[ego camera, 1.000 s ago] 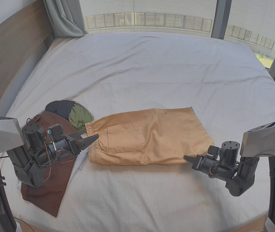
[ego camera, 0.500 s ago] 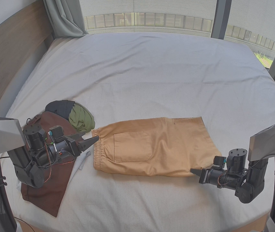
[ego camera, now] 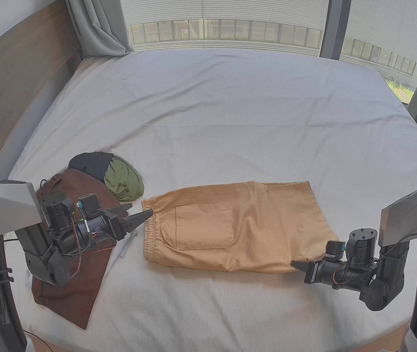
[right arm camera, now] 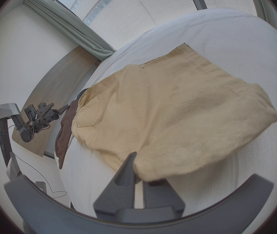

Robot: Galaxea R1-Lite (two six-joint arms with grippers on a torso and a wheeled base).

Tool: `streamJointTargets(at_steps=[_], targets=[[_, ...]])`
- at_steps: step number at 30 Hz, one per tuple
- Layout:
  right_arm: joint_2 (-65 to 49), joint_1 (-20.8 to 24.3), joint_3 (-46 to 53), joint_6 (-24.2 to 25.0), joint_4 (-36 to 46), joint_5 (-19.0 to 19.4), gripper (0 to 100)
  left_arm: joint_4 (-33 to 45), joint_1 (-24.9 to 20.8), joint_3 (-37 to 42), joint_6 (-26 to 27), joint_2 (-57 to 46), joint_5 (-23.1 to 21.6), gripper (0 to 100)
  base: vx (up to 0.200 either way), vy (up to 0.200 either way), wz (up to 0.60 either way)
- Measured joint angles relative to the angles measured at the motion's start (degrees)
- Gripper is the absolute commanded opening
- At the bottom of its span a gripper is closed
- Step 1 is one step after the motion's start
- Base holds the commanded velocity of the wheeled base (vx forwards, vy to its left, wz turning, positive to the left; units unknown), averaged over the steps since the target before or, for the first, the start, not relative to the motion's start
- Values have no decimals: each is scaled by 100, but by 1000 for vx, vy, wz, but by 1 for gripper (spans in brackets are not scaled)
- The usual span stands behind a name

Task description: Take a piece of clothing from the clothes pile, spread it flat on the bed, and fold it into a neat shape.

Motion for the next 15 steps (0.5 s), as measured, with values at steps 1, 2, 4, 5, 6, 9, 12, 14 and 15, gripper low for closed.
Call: streamJointTargets(at_steps=[1, 2, 4, 5, 6, 9, 12, 14, 15], targets=[[2, 0, 1, 0, 1, 0, 0, 0, -5, -9, -5, 11, 0, 100, 0, 0, 0], [2, 0, 4, 2, 1, 0, 0, 6, -5, -13, -11, 20, -2, 100, 0, 0, 0], [5, 0, 22, 0, 1, 0, 0, 6, -5, -22, -32, 35, -37, 100, 0, 0, 0], [5, 2, 28, 0, 1, 0, 0, 4, -9, -18, -65, 37, -63, 100, 0, 0, 0], [5, 2, 33, -1, 1, 0, 100, 2, -13, -9, -76, 41, -72, 100, 0, 0, 0], [6, 2, 44, -4, 11, 0, 100, -2, -16, 12, -29, 61, -85, 100, 0, 0, 0], [20, 13, 48, -4, 11, 2, 100, 0, -27, 61, 72, 83, -83, 100, 0, 0, 0], [41, 18, 50, -4, 11, 0, 100, 0, -35, 85, 171, 99, -83, 100, 0, 0, 0], [50, 22, 52, -4, 9, 0, 100, 0, -38, 94, 208, 102, -85, 100, 0, 0, 0]])
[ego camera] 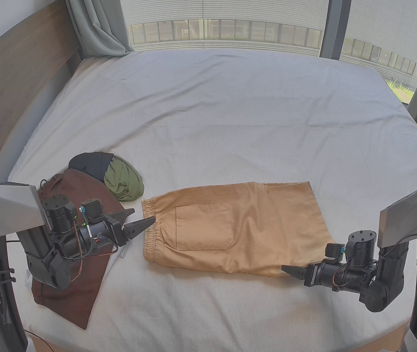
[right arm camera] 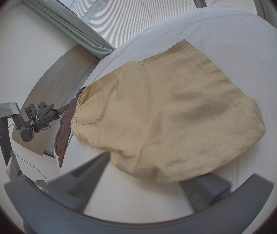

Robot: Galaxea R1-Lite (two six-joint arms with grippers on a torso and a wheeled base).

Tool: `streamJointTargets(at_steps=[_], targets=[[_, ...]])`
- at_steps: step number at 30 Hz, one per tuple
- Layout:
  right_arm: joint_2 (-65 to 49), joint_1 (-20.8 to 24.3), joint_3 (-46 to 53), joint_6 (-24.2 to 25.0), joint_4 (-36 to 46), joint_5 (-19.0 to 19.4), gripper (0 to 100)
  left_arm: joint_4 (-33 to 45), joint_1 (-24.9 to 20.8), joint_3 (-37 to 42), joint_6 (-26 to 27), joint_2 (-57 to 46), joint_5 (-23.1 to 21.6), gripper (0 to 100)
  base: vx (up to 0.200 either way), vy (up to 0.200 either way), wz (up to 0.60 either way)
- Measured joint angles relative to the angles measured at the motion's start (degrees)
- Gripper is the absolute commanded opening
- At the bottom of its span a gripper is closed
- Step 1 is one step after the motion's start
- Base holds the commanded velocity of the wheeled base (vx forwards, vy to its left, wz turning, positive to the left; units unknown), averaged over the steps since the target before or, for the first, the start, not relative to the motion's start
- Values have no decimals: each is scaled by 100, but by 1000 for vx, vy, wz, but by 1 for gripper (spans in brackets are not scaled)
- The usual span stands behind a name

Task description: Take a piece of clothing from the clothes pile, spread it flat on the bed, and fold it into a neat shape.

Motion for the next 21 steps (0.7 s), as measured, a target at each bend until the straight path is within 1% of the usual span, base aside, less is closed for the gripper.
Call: streamJointTargets(at_steps=[3, 11, 18, 21], targets=[[20, 7, 11, 0, -2, 2, 100, -2, -6, 2, 90, 2, -30, 100, 0, 0, 0], [24, 77, 362, -126, -7, 72, 100, -5, -15, -127, 46, -35, 2, 100, 0, 0, 0], [-168, 272, 634, -211, -5, 444, 100, -2, -15, -145, 60, -66, -46, 100, 0, 0, 0], [-350, 341, 745, -211, -7, 758, 100, -2, -15, -143, 57, -91, -52, 100, 0, 0, 0]])
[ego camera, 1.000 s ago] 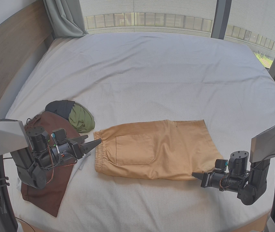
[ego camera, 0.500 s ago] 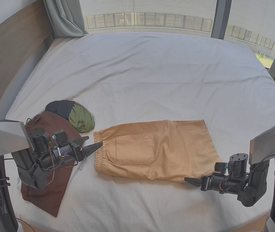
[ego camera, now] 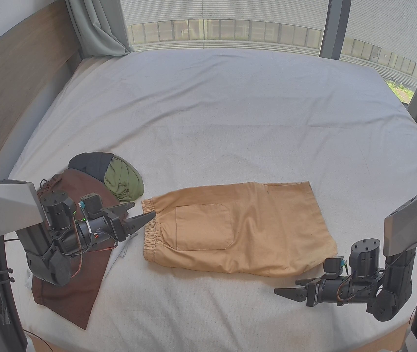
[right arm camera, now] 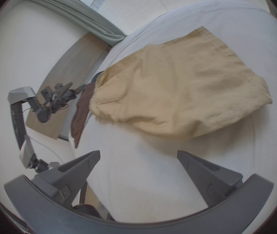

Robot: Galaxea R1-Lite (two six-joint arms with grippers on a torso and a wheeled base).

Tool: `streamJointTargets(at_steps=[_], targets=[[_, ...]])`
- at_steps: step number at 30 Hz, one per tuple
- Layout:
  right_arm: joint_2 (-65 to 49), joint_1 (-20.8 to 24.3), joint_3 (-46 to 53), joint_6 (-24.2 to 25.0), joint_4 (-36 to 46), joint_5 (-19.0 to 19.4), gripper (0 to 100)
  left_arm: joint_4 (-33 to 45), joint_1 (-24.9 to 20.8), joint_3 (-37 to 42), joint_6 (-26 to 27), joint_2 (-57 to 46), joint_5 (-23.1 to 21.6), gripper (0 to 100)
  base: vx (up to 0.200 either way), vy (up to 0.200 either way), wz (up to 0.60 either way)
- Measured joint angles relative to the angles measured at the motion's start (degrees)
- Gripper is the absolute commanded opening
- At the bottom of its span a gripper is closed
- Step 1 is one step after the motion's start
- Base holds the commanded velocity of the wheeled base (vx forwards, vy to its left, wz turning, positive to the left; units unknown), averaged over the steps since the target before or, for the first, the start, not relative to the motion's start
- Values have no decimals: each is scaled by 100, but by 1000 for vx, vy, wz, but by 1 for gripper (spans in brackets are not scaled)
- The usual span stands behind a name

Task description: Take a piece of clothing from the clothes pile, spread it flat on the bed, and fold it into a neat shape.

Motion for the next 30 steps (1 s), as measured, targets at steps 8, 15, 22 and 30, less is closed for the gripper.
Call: streamJointTargets(at_steps=[8, 15, 22, 30], targets=[[-546, 11, -133, 96, 2, 321, 100, 0, 0, 11, 22, -50, -5, 100, 0, 0, 0], [-563, -416, -532, 195, 0, 301, 100, 0, -6, 68, 35, -61, -5, 100, 0, 0, 0], [-17, -736, -909, 195, 2, 39, 100, 0, -11, 82, 41, -63, 22, 100, 0, 0, 0], [444, -912, -1128, 191, -6, -38, 100, -2, -5, 66, 48, -63, 45, 100, 0, 0, 0]])
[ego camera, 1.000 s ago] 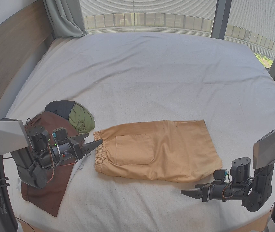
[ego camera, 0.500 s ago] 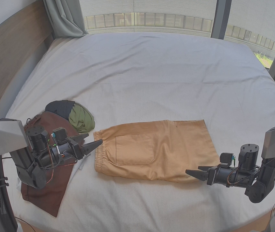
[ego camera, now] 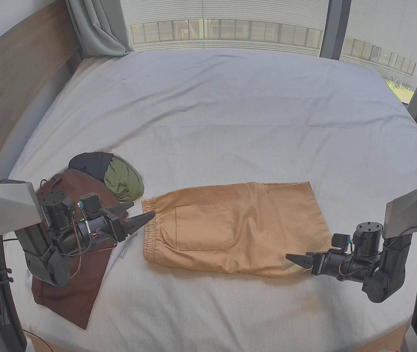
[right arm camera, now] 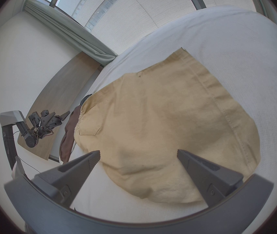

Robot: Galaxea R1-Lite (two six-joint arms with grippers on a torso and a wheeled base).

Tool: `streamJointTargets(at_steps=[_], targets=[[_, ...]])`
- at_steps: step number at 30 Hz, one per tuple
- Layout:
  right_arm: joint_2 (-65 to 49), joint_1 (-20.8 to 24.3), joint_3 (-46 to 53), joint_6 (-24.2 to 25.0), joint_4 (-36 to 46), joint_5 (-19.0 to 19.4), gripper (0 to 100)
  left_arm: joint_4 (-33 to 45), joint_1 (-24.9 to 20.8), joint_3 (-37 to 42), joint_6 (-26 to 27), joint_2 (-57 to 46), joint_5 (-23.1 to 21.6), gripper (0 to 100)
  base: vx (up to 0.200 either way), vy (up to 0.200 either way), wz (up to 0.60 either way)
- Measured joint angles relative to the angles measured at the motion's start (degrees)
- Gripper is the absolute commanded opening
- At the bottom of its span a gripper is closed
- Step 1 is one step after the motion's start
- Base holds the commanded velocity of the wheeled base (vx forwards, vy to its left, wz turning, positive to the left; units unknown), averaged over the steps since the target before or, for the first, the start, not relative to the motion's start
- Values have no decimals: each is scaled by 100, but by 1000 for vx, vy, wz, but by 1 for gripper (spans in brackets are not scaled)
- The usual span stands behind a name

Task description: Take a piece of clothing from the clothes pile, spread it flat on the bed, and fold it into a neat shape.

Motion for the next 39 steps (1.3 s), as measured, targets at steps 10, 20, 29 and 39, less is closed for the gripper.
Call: streamJointTargets(at_steps=[10, 20, 29, 39], targets=[[-89, 5, 9, 4, 5, 22, 100, 2, 40, -24, -17, 4, -37, 100, 0, 0, 0], [-905, 118, 46, 39, 9, 35, 100, 0, 46, -13, -39, 0, -83, 100, 0, 0, 0], [-1232, 256, 59, 99, 11, 20, 100, 2, 52, -2, -45, 24, -157, 100, 0, 0, 0], [-1289, 280, 57, 91, 9, 20, 100, 2, 18, -50, -55, 347, -149, 100, 0, 0, 0]])
